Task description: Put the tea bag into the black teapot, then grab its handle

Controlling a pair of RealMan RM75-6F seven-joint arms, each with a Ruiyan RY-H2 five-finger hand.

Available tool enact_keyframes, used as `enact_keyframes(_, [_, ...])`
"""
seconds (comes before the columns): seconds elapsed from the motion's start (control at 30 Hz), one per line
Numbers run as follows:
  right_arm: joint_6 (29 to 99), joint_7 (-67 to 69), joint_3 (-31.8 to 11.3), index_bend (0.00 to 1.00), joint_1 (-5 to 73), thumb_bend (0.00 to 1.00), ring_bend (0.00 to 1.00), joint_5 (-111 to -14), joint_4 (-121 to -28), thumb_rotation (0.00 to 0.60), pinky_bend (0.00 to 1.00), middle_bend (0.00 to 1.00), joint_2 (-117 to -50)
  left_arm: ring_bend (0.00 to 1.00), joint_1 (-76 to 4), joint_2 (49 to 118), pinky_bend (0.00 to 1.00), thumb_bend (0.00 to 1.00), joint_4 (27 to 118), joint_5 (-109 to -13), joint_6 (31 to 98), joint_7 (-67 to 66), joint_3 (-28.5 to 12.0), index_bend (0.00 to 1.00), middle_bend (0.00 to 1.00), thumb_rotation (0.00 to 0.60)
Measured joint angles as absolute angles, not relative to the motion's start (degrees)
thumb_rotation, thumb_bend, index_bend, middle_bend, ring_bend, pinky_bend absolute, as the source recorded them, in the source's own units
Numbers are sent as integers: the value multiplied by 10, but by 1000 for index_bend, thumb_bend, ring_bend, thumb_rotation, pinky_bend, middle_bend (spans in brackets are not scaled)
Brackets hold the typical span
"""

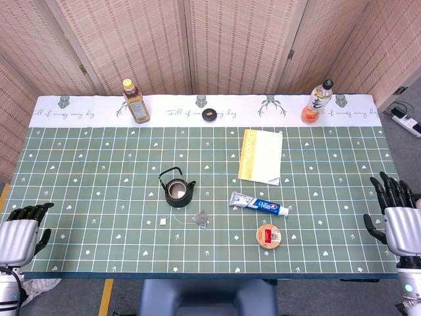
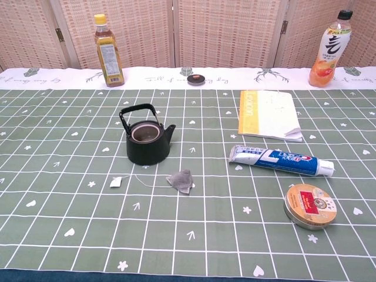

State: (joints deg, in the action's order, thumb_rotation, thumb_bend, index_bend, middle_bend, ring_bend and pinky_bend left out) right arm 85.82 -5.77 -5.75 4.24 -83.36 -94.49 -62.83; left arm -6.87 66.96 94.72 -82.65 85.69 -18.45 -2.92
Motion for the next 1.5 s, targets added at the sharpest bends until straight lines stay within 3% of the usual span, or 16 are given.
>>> enact_keyframes(0.2, [863, -61, -53, 0, 42, 417, 0, -848, -949, 600, 0, 0, -628, 285, -68, 673, 323, 333, 944, -846, 861, -187, -22, 251, 318, 600])
enact_keyframes(0.27, [865, -63, -50, 0, 41, 416, 0, -855, -949, 600, 0, 0, -629, 338, -67, 675, 383, 333, 943, -861, 864, -184, -18, 257, 348, 600])
enact_keyframes(0.37, [868, -60, -44, 0, 39, 416, 0, -865, -952, 600, 0, 0, -627, 585, -68, 678, 651, 332, 938, -891, 873, -165, -13, 268, 517, 600])
enact_keyframes(0.43, [873, -52, -42, 0, 38, 416, 0, -873, -954, 600, 0, 0, -624, 796, -69, 680, 847, 325, 937, -914, 875, -140, -4, 288, 733, 600])
enact_keyframes(0.53, [878, -46, -42, 0, 37, 416, 0, -876, -954, 600, 0, 0, -622, 969, -77, 677, 990, 316, 946, -925, 853, -114, 11, 351, 958, 600])
enact_keyframes(0.6, [875, -46, -42, 0, 38, 416, 0, -877, -954, 600, 0, 0, -622, 1000, -86, 674, 1000, 316, 957, -920, 827, -119, 13, 391, 1000, 600])
enact_keyframes(0.8, [874, -40, -40, 0, 38, 415, 0, -880, -959, 600, 0, 0, -616, 1000, -122, 676, 1000, 316, 1002, -853, 742, -162, -2, 443, 1000, 600])
enact_keyframes(1.07, [878, -27, -40, 0, 35, 416, 0, -883, -960, 600, 0, 0, -609, 1000, -170, 698, 1000, 316, 1035, -720, 661, -191, -40, 362, 1000, 600])
enact_keyframes(1.5, [879, -17, -38, 0, 34, 416, 0, -887, -962, 600, 0, 0, -602, 1000, -275, 734, 1000, 316, 1059, -442, 532, -201, -110, 382, 1000, 600])
